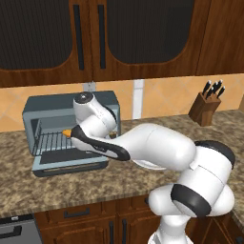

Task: Pick up the kebab skewer and baguette bread, and place them inside the toaster oven. Close the toaster oven door and start by setting the timer.

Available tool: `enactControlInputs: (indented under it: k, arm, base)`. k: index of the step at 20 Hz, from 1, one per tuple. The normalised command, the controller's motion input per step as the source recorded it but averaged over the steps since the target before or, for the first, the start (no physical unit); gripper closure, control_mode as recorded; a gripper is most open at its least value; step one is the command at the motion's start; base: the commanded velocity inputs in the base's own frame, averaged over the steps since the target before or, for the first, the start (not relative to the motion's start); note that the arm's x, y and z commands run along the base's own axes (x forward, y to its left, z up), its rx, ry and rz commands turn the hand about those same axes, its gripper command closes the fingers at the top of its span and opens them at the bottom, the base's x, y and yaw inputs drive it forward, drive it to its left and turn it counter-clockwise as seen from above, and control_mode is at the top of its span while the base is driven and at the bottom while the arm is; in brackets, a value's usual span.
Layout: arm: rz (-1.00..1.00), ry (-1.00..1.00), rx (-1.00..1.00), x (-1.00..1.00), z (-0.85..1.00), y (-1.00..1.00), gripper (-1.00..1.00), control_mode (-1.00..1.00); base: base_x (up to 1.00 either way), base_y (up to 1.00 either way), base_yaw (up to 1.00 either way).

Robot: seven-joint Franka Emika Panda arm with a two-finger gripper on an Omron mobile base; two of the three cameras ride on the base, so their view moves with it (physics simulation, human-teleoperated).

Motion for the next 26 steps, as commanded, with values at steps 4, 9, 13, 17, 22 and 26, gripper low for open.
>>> enactControlInputs:
  k: [4, 9, 13, 17, 22, 26]
  arm:
    - [0.0, 0.0, 0.0, 0.34, 0.0, 0.21, 1.0, -1.0]
    - [0.0, 0.01, 0.0, 0.23, -0.01, 0.36, 1.0, -1.0]
    - [0.0, 0.04, 0.0, 0.42, -0.02, 0.44, 1.0, -1.0]
    - [0.0, 0.0, 0.0, 0.5, -0.13, 0.35, 1.0, -1.0]
    - [0.0, 0.02, 0.0, 0.45, -0.21, 0.39, 1.0, -1.0]
    - [0.0, 0.07, 0.0, 0.21, -0.22, 0.24, 1.0, -1.0]
  base:
    - [0.0, 0.0, 0.0]
    - [0.0, 0.0, 0.0]
    - [0.0, 0.0, 0.0]
    - [0.0, 0.0, 0.0]
    - [0.0, 0.0, 0.0]
    - [0.0, 0.0, 0.0]
